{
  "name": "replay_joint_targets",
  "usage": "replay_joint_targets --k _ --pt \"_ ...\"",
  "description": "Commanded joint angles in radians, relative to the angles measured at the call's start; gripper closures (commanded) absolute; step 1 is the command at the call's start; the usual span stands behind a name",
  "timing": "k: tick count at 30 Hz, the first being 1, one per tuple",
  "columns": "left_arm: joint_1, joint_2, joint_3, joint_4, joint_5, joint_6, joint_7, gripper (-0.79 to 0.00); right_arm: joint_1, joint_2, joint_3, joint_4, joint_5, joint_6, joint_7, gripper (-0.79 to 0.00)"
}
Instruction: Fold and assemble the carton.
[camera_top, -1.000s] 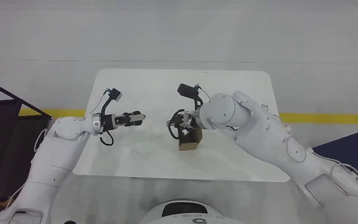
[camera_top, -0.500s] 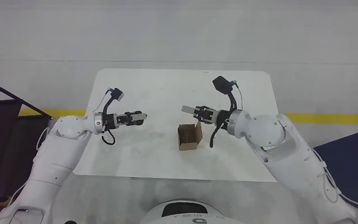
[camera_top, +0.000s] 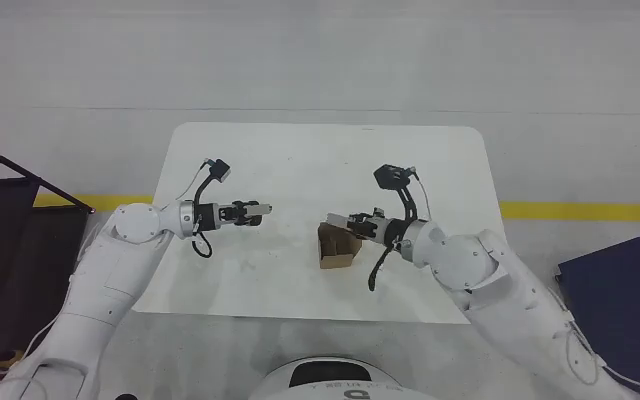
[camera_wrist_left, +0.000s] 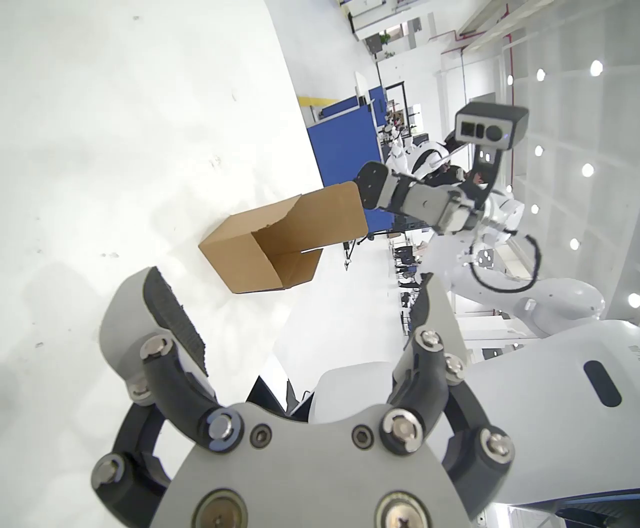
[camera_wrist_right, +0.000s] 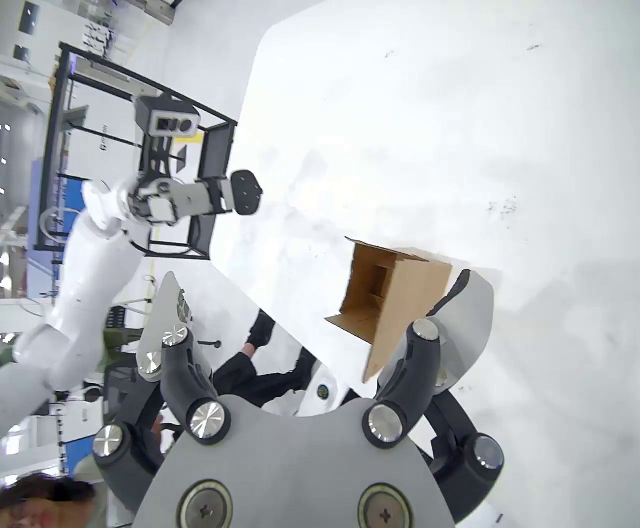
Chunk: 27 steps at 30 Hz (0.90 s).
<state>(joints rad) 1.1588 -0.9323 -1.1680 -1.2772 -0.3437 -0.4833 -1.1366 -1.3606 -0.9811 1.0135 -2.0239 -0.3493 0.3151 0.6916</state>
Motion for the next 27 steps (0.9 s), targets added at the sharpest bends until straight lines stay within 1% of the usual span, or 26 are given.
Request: replay_joint_targets --k 1,3,7,9,11,12,14,18,21,24,27 --pt "-0.008 -0.001 0.0 -0.001 0.003 0.0 0.012 -0.785 -0.041 0.006 0.001 -0.001 -0.047 -0.044 -0.006 -0.785" --pt "-0.013 -0.003 -0.001 -0.005 -0.004 -0.004 0.023 -0.785 -0.073 0.01 0.007 -0.002 -0.061 -0.099 -0.024 -0.785" --pt "-0.016 -0.004 -0.001 -0.009 -0.01 -0.004 0.028 -0.785 -0.114 0.02 -0.002 -0.004 -0.16 -0.203 -0.009 -0.73" --pt "-0.016 -0.004 -0.001 -0.009 -0.01 -0.004 0.028 -0.785 -0.135 0.022 -0.014 0.009 -0.204 -0.203 -0.011 -0.659" --pt "-0.016 -0.004 -0.001 -0.009 -0.01 -0.004 0.028 -0.785 -0.154 0.021 -0.017 0.036 -0.198 -0.217 -0.032 -0.514" --pt "-0.016 -0.004 -0.001 -0.009 -0.01 -0.004 0.028 -0.785 -0.161 0.021 -0.016 0.056 -0.205 -0.211 -0.037 -0.456" --pt "-0.016 -0.004 -0.001 -0.009 -0.01 -0.004 0.028 -0.785 -0.168 0.02 -0.016 0.086 -0.214 -0.189 -0.043 -0.388" --pt "-0.016 -0.004 -0.001 -0.009 -0.01 -0.004 0.028 -0.785 -0.162 0.018 -0.002 0.128 -0.21 -0.182 -0.062 -0.314" --pt "-0.016 -0.004 -0.001 -0.009 -0.01 -0.004 0.028 -0.785 -0.143 0.018 0.022 0.154 -0.217 -0.158 -0.052 -0.277" --pt "-0.016 -0.004 -0.001 -0.009 -0.01 -0.004 0.028 -0.785 -0.101 0.016 0.048 0.197 -0.221 -0.118 -0.022 -0.194" --pt "-0.016 -0.004 -0.001 -0.009 -0.01 -0.004 0.028 -0.785 -0.046 0.012 0.061 0.22 -0.21 -0.121 0.011 -0.175"
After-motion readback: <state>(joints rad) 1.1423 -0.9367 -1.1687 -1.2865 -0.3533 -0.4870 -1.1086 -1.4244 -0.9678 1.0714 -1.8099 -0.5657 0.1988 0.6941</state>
